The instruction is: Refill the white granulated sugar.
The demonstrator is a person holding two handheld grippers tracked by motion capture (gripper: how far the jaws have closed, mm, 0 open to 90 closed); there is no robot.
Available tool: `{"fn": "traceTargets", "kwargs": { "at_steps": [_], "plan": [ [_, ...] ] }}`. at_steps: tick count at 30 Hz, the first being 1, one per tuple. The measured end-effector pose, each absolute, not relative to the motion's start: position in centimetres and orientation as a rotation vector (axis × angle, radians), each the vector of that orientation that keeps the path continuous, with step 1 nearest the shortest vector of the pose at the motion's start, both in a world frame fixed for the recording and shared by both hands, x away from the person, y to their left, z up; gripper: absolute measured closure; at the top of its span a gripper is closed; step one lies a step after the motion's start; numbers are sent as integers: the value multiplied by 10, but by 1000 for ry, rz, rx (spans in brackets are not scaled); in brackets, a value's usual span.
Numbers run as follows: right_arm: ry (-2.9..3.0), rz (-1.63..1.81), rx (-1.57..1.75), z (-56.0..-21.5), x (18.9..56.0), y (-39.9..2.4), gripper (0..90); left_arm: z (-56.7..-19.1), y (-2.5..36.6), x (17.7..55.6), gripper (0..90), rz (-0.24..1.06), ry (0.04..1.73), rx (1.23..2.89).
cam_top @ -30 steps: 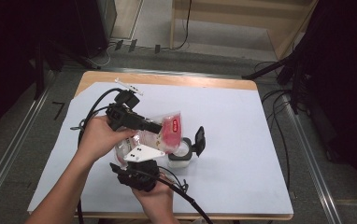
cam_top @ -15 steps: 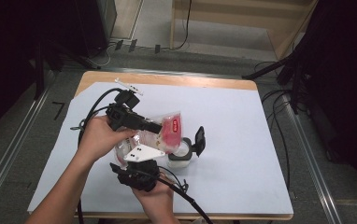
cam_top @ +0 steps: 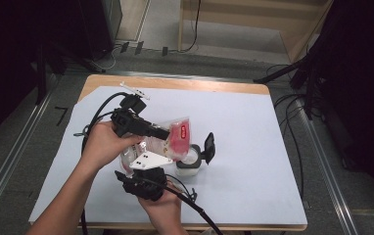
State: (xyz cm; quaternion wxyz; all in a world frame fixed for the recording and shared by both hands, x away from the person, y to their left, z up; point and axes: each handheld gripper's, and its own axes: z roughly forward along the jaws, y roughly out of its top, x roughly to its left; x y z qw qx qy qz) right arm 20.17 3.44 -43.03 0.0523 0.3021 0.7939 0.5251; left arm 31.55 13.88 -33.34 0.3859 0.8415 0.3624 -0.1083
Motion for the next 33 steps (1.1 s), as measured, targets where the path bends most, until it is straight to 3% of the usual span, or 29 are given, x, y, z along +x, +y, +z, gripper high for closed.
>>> {"fn": "traceTargets", "kwargs": {
  "at_steps": [33],
  "plan": [
    [2412,1602,923,-430,201,35,640,-333,139,316,723,-280,923,2140]
  ]
}}
